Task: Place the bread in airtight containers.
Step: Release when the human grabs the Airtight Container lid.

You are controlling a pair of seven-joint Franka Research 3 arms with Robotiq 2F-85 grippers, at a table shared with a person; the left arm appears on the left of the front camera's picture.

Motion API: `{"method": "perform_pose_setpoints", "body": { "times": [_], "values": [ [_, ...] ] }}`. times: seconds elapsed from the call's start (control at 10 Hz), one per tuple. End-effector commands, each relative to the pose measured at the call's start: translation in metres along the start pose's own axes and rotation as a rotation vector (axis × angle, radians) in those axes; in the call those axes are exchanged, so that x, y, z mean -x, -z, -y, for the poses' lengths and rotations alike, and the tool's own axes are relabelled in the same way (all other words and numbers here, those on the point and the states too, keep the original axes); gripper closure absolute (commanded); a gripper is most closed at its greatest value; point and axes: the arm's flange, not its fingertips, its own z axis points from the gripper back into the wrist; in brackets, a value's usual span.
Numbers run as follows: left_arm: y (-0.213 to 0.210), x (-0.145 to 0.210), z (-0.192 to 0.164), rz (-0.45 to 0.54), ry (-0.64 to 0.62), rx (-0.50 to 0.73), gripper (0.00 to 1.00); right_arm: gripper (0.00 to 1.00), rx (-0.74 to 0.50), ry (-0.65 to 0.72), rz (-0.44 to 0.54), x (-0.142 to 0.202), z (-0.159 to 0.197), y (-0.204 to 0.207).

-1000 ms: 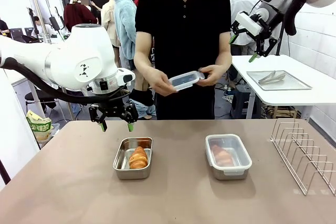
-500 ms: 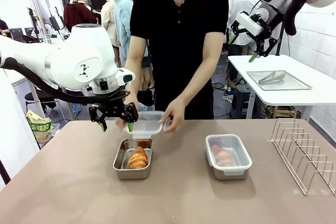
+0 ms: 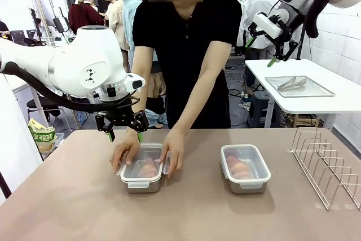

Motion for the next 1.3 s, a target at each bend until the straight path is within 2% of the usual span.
{"method": "perform_pose_setpoints", "body": {
  "times": [0.0,1.2],
  "values": [
    [-0.0011,-0.0003,-0.0003,0.002,-0.005,0.002,0.00,0.00,0.009,0.001,0.005,0.0008,-0.0002,-0.0008],
    [-0.0011,-0.0003,-0.0003,0.002,-0.005,0.002,0.00,0.00,0.009,0.001,0.005,0.0008,-0.0002,-0.0008]
  ]
}}
